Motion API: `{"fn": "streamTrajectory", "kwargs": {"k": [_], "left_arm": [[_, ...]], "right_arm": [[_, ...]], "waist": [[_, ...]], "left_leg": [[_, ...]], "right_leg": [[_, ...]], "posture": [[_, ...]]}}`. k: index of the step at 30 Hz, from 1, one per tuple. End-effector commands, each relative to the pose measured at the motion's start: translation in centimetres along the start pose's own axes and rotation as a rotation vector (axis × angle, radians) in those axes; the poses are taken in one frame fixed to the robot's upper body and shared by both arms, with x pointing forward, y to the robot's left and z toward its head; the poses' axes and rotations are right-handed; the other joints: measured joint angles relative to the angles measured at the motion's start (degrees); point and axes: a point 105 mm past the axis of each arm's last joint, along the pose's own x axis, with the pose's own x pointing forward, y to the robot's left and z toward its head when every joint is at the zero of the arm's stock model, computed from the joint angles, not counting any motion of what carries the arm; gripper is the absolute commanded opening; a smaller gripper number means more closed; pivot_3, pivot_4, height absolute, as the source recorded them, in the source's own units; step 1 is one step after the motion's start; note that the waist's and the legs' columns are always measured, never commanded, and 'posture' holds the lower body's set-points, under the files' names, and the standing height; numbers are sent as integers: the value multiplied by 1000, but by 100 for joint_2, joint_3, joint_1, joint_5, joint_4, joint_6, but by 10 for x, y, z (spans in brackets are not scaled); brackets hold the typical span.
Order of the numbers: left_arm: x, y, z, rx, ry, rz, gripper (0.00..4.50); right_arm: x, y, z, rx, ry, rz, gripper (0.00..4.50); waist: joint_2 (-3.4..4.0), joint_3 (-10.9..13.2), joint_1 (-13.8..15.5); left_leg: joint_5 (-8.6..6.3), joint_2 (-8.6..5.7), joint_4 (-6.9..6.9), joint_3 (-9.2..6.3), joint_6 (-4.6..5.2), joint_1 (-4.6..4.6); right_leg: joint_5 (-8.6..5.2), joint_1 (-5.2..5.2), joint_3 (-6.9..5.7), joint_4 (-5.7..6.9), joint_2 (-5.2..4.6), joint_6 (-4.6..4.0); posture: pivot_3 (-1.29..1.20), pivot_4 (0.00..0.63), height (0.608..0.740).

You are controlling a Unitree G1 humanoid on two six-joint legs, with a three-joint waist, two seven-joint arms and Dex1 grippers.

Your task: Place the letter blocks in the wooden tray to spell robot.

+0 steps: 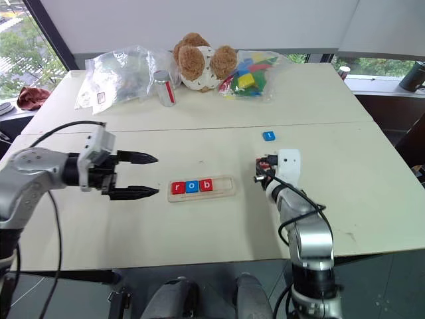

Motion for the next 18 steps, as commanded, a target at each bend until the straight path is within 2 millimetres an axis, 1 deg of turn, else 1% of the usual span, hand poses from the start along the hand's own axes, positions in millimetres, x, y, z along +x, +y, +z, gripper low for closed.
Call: {"fn": "streamTrajectory", "kwargs": {"k": [1, 3, 10, 11, 12, 14, 15, 16, 17, 18], "left_arm": [[5, 1, 4, 50, 3, -29, 4500], [8, 3, 6, 50, -5, -39, 4500], [12, 10, 9, 57, 3, -66, 4500], [12, 10, 9, 58, 6, -69, 4500], [12, 10, 9, 58, 10, -74, 4500], [12, 9, 8, 59, 17, -82, 4500], [11, 9, 7, 58, 22, -85, 4500], [10, 8, 6, 58, 27, -87, 4500], [9, 8, 6, 57, 33, -88, 4500], [8, 7, 5, 57, 40, -88, 4500]], "right_arm": [[-18, -12, -4, 95, 30, -169, 1129], [-18, -10, -15, 155, 79, -211, 1129], [-4, -10, -45, 169, 178, -239, 1129], [-4, -10, -49, 175, 194, -242, 2166], [-4, -11, -53, 178, 205, -245, 2583], [-4, -11, -56, 180, 220, -249, 3563], [-4, -12, -55, 178, 217, -246, 4130], [-4, -14, -52, 171, 203, -242, 4465], [-6, -17, -44, 150, 172, -234, 4465], [-7, -24, -26, 100, 103, -225, 4465]], "waist": [[-1, 0, 19], [-1, 0, 24], [-3, -1, 6], [-3, -1, 1], [-4, -2, 0], [-10, -6, -10], [-14, -8, -13], [-16, -9, -16], [-17, -9, -19], [-16, -9, -19]], "left_leg": [[1, 1, -1, -3, 1, 22], [1, 6, -11, -7, 2, 71], [1, 7, -13, -6, 1, 71], [1, 10, -13, -6, 1, 71], [1, 11, -14, -6, 1, 71], [1, 11, -14, -5, 2, 71], [1, 12, -13, -4, 2, 71], [1, 13, -12, -4, 1, 72], [1, 14, -11, -4, 1, 73], [1, 15, -11, -4, 1, 74]], "right_leg": [[0, 19, -2, 2, 2, 0], [-2, 61, -6, 2, 10, -3], [-2, 61, -5, 0, 21, -2], [-2, 61, -5, -1, 23, -2], [-2, 62, -4, -3, 24, -2], [-2, 62, -3, -4, 24, -2], [-2, 62, -2, -4, 24, -2], [-2, 63, -1, -3, 25, -2], [-2, 63, -1, -2, 26, -2], [-2, 63, 0, -1, 26, -2]], "posture": [[0, 150, 740], [0, 150, 740], [0, 150, 740], [0, 150, 740], [0, 150, 740], [0, 150, 740], [0, 150, 740], [0, 150, 740], [0, 150, 740], [0, 150, 740]]}}
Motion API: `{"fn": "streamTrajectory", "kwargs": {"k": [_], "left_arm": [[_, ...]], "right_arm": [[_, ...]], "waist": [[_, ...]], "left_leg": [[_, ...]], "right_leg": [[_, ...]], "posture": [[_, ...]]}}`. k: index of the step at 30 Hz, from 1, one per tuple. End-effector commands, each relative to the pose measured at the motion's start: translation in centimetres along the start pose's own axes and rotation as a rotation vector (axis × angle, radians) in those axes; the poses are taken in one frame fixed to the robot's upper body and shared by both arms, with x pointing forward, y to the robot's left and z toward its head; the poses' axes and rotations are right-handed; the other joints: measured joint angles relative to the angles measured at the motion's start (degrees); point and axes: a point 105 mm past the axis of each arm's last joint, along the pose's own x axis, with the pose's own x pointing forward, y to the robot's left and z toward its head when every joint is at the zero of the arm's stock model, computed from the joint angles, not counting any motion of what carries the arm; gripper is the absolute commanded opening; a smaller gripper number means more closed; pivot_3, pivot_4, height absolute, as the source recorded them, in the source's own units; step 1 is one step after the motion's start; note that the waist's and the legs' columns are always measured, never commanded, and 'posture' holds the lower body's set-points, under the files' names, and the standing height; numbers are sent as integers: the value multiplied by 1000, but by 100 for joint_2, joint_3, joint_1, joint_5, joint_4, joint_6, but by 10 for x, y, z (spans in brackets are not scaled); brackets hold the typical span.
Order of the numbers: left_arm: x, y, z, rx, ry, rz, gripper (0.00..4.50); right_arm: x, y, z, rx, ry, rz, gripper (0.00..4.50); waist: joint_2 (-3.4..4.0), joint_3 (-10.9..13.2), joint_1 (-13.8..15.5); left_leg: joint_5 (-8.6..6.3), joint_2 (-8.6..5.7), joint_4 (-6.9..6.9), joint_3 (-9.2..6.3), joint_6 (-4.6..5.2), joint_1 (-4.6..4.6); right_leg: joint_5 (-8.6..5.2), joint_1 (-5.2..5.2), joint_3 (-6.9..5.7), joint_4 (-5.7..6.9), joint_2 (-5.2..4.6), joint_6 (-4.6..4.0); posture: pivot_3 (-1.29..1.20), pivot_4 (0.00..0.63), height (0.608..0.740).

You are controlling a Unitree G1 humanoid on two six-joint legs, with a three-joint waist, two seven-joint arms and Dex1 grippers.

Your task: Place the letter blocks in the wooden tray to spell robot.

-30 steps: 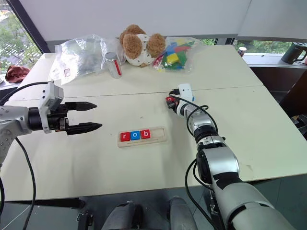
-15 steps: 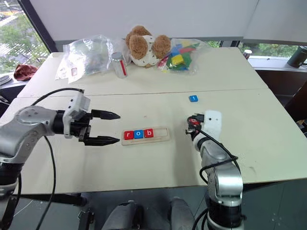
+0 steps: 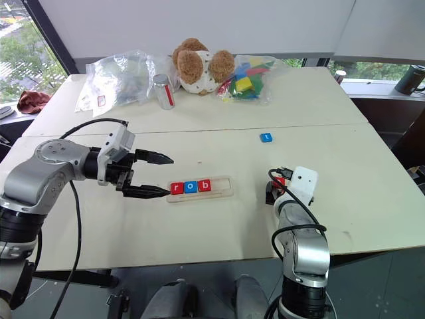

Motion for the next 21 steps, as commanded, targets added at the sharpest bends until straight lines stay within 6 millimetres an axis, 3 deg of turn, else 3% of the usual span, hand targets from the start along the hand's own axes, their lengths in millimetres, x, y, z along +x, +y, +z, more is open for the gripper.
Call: {"fn": "streamTrajectory", "kwargs": {"k": [1, 4, 7, 12, 18, 21], "left_arm": [[-8, 0, 4, 41, 24, 7, 4500], [-11, -2, 3, 48, 37, -2, 4500], [-13, -6, 3, 57, 62, -35, 4500], [-25, -6, 0, 86, 132, -27, 4500], [-37, -6, 4, 72, 128, 47, 4500], [-42, -11, 0, 42, 142, 68, 4500]], "right_arm": [[-7, 2, 27, -57, -105, 74, 4465], [-10, -3, 81, -192, -320, 201, 4465], [-7, 5, 106, -327, -384, 507, 4465], [4, -13, 82, -620, -209, 941, 4465], [37, -41, 78, -710, -140, 979, 4465], [38, -46, 59, -786, -67, 1050, 4465]], "waist": [[2, 1, 3], [16, 11, 17], [13, 10, 21], [8, 13, 64], [10, 17, -20], [10, 17, 18]], "left_leg": [[0, 1, 0, 0, 0, 0], [0, -3, 0, 4, 1, -5], [-2, -4, 1, 7, 4, -4], [-15, 8, -4, -3, 26, -2], [-19, 10, 3, 18, 33, 0], [-19, 13, -2, 13, 32, -1]], "right_leg": [[0, -1, 0, 1, 1, 0], [0, -5, 0, -1, 1, 0], [0, 0, -5, -8, 3, 1], [-1, 22, -14, -39, 22, 1], [1, 22, 5, -42, 6, 3], [0, 17, 2, -40, 4, 2]], "posture": [[0, 150, 740], [0, 150, 740], [0, 150, 740], [0, 150, 740], [0, 150, 740], [0, 150, 740]]}}
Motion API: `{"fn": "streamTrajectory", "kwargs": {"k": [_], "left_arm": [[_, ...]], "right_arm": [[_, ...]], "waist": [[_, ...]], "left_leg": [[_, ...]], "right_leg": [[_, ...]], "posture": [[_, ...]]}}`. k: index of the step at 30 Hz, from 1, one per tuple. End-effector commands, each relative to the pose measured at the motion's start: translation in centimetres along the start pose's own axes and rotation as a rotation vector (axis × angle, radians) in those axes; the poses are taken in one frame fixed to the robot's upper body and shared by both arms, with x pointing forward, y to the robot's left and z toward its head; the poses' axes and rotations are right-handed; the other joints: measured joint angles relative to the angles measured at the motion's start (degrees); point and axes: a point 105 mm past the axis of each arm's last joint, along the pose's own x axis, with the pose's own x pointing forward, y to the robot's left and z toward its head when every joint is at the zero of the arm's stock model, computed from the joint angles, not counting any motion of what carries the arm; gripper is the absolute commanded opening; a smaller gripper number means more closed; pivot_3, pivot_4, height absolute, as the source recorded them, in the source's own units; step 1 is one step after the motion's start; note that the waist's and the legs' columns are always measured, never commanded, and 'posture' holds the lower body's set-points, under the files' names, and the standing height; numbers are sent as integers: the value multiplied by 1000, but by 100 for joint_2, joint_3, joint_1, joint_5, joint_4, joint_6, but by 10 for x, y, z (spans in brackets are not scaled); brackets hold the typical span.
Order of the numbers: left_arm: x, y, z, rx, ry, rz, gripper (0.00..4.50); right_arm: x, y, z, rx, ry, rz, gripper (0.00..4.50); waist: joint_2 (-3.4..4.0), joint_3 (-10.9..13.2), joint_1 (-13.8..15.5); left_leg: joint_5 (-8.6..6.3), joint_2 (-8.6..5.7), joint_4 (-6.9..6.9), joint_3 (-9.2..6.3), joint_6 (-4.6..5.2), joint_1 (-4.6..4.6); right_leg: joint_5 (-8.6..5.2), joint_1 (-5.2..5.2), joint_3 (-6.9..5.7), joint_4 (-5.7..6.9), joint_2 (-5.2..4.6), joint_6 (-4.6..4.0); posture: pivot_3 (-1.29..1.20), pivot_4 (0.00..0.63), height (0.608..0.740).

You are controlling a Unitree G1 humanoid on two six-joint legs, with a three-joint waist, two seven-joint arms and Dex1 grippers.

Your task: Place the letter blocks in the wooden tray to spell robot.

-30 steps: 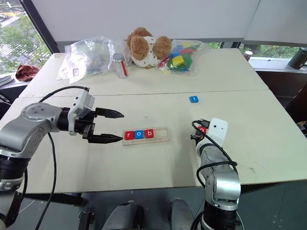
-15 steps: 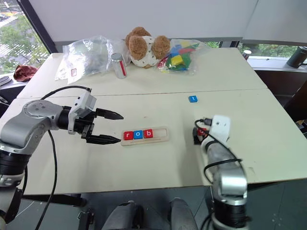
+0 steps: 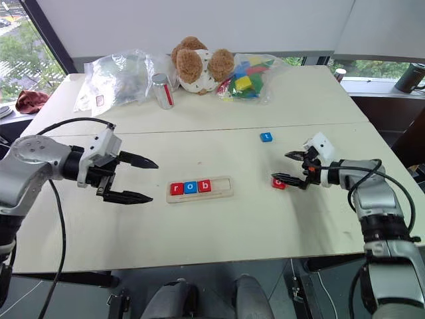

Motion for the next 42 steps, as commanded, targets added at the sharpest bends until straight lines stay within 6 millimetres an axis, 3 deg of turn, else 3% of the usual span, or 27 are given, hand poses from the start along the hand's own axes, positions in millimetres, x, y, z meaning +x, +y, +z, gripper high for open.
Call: {"fn": "streamTrajectory", "kwargs": {"k": [1, 12, 26, 29, 34, 38, 42], "left_arm": [[-12, -4, 5, 7, 3, 42, 4500], [-17, -5, 8, -8, 12, 89, 4500], [-12, 1, 10, -15, -1, 90, 4500], [-13, 1, 7, -18, 1, 88, 4500], [-14, 0, -2, -27, 9, 86, 4500], [-16, -1, -9, -33, 15, 89, 4500], [-17, 0, -14, -35, 17, 92, 4500]], "right_arm": [[-2, 8, -14, -65, 55, 103, 4465], [4, 11, -33, -62, 93, 149, 4465], [2, 11, -28, -80, 62, 129, 4465], [3, 14, -31, -90, 73, 155, 3662], [8, 21, -29, -119, 68, 203, 1160], [11, 20, -13, -123, 35, 213, 1087], [25, 40, 30, -182, -41, 324, 1087]], "waist": [[0, 0, 22], [2, 2, 46], [2, 1, 42], [2, 2, 41], [2, 1, 40], [2, 1, 26], [6, 4, 8]], "left_leg": [[0, 0, -4, -1, 0, -1], [2, -11, 9, -5, -5, 2], [3, -11, 8, -5, -8, 1], [3, -11, 8, -5, -8, 1], [3, -11, 9, -4, -8, 2], [3, -10, 8, -4, -8, 2], [3, -9, 7, -3, -8, 0]], "right_leg": [[0, -2, -1, 0, 0, 0], [0, 11, -7, -1, -22, 0], [0, 10, -7, 0, -22, 0], [0, 10, -7, 0, -22, 0], [0, 11, -6, 0, -22, 0], [0, 9, -6, 1, -21, 0], [0, 2, -4, 5, -21, 0]], "posture": [[0, 150, 740], [0, 150, 740], [0, 150, 740], [0, 150, 740], [0, 150, 740], [0, 150, 740], [0, 150, 740]]}}
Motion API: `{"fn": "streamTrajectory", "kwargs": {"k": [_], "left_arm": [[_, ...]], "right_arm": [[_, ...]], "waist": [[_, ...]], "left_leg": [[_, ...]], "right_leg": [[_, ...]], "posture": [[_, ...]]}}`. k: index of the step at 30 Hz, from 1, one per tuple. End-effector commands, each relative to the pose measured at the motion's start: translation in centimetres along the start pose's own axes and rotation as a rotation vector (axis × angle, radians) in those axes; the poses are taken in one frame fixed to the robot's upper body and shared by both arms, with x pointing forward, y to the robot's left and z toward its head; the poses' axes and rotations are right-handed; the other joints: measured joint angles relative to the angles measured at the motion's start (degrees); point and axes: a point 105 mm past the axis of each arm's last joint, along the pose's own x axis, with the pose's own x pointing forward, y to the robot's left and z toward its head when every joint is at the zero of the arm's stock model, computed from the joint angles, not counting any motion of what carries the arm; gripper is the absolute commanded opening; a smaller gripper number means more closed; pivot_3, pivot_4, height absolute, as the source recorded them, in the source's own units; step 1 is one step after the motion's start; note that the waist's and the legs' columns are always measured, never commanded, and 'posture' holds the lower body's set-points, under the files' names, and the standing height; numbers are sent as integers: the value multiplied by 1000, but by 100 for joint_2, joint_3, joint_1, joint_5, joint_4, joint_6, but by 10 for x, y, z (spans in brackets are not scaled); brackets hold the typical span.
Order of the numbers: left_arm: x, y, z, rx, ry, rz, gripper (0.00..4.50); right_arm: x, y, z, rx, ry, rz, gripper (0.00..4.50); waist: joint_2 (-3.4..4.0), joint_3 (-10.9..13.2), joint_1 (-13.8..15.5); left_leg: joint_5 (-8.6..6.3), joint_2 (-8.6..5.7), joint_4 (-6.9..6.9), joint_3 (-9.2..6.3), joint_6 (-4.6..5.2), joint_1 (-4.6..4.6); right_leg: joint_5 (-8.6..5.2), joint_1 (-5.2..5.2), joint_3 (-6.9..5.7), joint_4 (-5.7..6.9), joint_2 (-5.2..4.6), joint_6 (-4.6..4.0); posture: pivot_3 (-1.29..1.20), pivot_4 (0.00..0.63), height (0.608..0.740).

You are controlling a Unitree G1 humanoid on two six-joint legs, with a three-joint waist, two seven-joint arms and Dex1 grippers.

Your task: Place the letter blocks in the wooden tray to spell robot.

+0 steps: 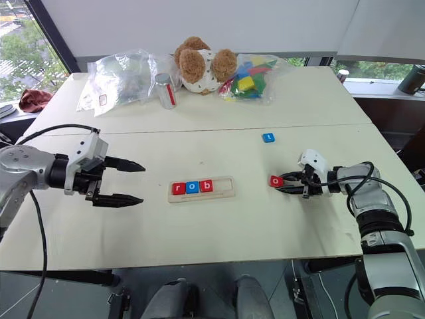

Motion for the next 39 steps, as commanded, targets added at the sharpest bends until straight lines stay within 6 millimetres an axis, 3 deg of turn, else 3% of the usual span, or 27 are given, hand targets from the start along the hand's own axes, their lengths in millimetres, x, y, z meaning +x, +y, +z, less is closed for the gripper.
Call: {"fn": "streamTrajectory", "kwargs": {"k": [1, 4, 13, 25, 39], "left_arm": [[-5, 2, 3, 38, -4, 16, 4500], [-2, 0, 1, 43, 2, 4, 4500], [4, -7, 3, 39, -21, 18, 4500], [4, -11, 5, 11, -35, 52, 4500], [4, -9, 8, 0, -50, 77, 4500]], "right_arm": [[18, 13, 57, -131, -77, 124, 1087], [35, 28, 79, -194, -58, 234, 1087], [78, 25, 94, -241, 32, 303, 1087], [95, 16, 92, -282, 56, 315, 1087], [111, 26, 101, -324, 20, 348, 1087]], "waist": [[1, 0, -2], [1, 0, 16], [0, 0, 31], [0, 0, 5], [0, 0, 4]], "left_leg": [[0, 0, 0, 0, 0, -2], [0, 1, 0, 0, 0, -4], [0, -8, 1, 2, -1, -11], [5, -7, -2, 1, -11, -14], [14, -7, -3, 1, -28, -14]], "right_leg": [[0, -6, 1, 5, 0, 0], [0, -15, -1, 14, 1, 0], [0, -20, -5, 12, -11, 0], [0, -29, -8, 17, -11, 0], [0, -30, -8, 18, -11, 0]], "posture": [[0, 150, 740], [0, 150, 740], [0, 150, 740], [0, 150, 740], [0, 150, 740]]}}
